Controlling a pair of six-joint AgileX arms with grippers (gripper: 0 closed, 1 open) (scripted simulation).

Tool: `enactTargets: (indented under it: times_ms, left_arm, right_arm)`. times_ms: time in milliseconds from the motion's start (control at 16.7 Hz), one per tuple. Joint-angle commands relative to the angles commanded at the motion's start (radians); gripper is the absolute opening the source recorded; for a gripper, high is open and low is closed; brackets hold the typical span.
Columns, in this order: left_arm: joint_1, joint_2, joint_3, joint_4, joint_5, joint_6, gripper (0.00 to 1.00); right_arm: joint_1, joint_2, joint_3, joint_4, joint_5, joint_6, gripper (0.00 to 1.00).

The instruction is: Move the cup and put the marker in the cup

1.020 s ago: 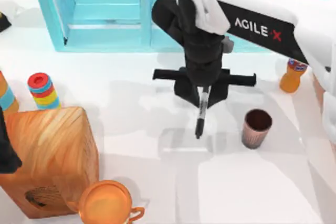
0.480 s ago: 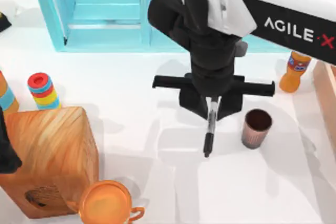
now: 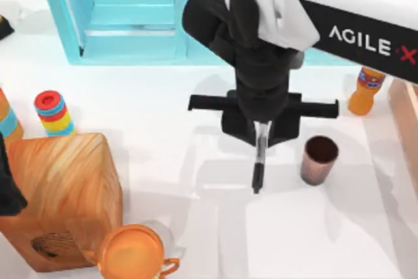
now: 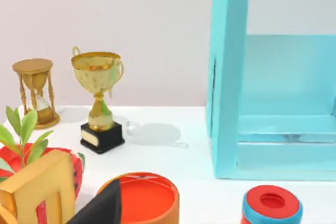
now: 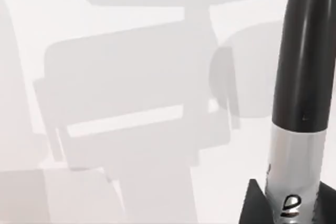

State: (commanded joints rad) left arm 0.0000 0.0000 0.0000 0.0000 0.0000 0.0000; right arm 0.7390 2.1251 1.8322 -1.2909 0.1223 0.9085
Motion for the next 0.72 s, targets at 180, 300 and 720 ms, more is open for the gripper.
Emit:
enactTargets:
  times_ms: [180, 300, 720]
  left_arm:
    - [0.000, 0.000, 0.000, 0.000, 0.000, 0.000, 1.00]
    - [0.000, 0.000, 0.000, 0.000, 0.000, 0.000, 1.00]
    - [0.000, 0.000, 0.000, 0.000, 0.000, 0.000, 1.00]
  right_arm:
    - [0.021, -0.029, -0.074, 0.147, 0.071, -0.070, 0.00]
    - [0.040, -0.056, -0.143, 0.285, 0.137, -0.136, 0.00]
    - [0.135, -0.184, -0.472, 0.956, 0.461, -0.450, 0.00]
